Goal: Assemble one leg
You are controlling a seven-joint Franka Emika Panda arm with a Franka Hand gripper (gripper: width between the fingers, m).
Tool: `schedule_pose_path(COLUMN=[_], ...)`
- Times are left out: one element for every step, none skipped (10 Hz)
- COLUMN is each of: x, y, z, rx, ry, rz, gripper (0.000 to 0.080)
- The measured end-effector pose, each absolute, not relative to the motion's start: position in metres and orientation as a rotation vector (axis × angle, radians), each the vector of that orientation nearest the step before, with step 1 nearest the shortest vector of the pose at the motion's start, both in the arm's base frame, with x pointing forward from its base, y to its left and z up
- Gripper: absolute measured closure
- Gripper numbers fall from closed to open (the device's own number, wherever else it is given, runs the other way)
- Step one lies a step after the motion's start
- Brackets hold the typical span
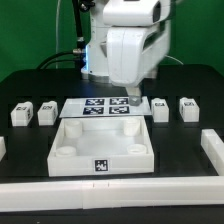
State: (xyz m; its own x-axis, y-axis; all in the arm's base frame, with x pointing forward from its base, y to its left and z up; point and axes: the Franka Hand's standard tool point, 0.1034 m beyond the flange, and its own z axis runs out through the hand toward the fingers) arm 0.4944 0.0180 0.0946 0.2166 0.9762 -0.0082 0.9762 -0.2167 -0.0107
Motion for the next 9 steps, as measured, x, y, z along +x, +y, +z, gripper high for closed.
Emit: schedule_pose_path(x=[0.47, 0.448, 0.431, 0.424, 0.421, 0.419, 0.42, 0.421, 0.421], y=[-0.002, -0.015, -0.024, -0.025, -0.023, -0.022, -0.023, -0.025, -0.025], z=[0.081, 0.068, 0.055, 0.045, 0.034, 0.024, 0.013, 0.008, 0.008], rx=[-2.297, -2.186, -2.121, -2.112, -2.124, -2.119, -2.118, -2.119, -2.121], ry=[-2.13, -2.218, -2.251, -2.245, -2.224, -2.213, -2.2, -2.191, -2.189], rz=[0.019, 0.036, 0.054, 0.056, 0.055, 0.06, 0.063, 0.066, 0.066], gripper=[0.015, 0.015, 0.015, 0.015, 0.015, 0.015, 0.015, 0.015, 0.015])
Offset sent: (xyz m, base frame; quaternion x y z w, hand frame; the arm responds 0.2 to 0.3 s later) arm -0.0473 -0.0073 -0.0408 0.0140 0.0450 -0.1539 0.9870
